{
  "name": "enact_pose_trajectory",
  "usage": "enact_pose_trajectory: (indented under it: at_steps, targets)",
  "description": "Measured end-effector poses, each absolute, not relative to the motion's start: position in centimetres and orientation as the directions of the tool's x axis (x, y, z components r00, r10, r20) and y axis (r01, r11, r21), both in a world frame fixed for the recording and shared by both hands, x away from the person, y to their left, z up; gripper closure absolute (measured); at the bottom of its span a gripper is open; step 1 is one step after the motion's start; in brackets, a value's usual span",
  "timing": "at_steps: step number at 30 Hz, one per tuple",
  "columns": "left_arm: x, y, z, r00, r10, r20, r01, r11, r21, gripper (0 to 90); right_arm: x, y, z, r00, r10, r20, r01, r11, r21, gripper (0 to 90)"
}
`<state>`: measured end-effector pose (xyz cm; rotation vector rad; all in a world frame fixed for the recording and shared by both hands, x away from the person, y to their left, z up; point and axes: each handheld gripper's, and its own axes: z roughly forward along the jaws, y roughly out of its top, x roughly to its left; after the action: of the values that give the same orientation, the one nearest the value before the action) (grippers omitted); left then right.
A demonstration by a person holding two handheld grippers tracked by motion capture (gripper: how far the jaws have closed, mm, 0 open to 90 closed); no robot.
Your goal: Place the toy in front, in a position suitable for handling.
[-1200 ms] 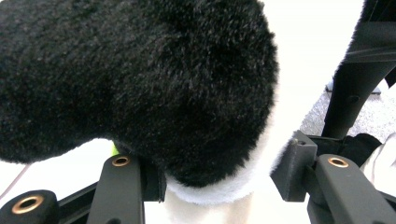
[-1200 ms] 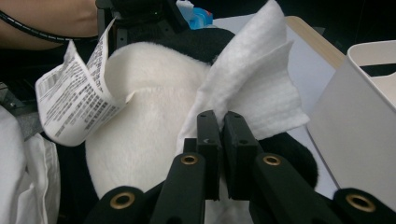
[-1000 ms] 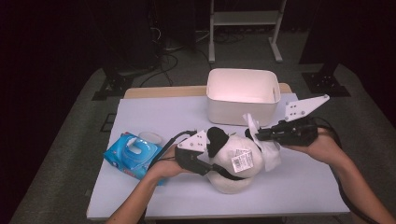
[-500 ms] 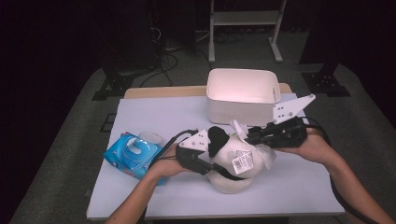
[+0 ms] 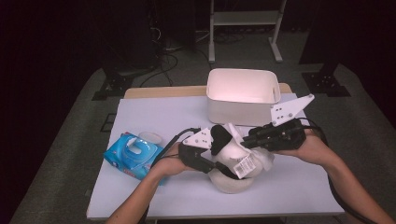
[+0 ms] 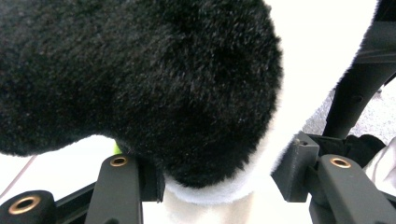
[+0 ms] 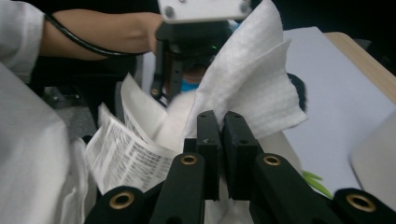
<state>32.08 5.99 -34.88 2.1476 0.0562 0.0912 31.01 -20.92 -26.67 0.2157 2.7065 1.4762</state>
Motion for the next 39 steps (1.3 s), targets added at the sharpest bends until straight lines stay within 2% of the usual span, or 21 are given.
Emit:
enact_pose_trajectory:
  at_steps: [5,10,16,22,26,34,39]
  targets:
    - [32.0,6.1,-34.9,0.996,0.077,0.048,0.002,-0.549,0.836,45.4,30.2,-21.2,-26.5,-0.993,0.120,0.022,0.086,0.561,0.823,85.4]
    - [32.1,6.3,-34.9,0.995,0.086,0.045,0.010,-0.548,0.836,45.4,29.8,-22.8,-27.3,-0.988,0.151,0.043,0.125,0.589,0.799,85.4]
    - [32.2,5.7,-34.6,0.995,0.084,0.057,0.001,-0.563,0.827,45.5,30.1,-21.8,-26.7,-0.989,0.144,0.017,0.100,0.593,0.799,85.5]
    - [32.2,5.7,-34.7,0.994,0.103,0.046,0.018,-0.547,0.837,45.6,31.0,-22.2,-26.4,-0.980,0.197,0.008,0.127,0.599,0.791,85.5]
    - [31.9,5.1,-34.5,0.994,0.087,0.059,-0.002,-0.546,0.838,45.6,30.9,-23.3,-26.4,-0.975,0.223,0.011,0.146,0.598,0.788,85.5]
    - [31.6,4.0,-34.0,0.994,0.060,0.088,-0.038,-0.571,0.820,45.7,30.5,-21.5,-25.4,-0.982,0.186,-0.037,0.090,0.629,0.772,85.4]
    - [31.6,3.8,-34.3,0.996,0.054,0.076,-0.034,-0.552,0.833,45.8,30.3,-23.0,-25.7,-0.977,0.214,-0.021,0.123,0.638,0.760,85.4]
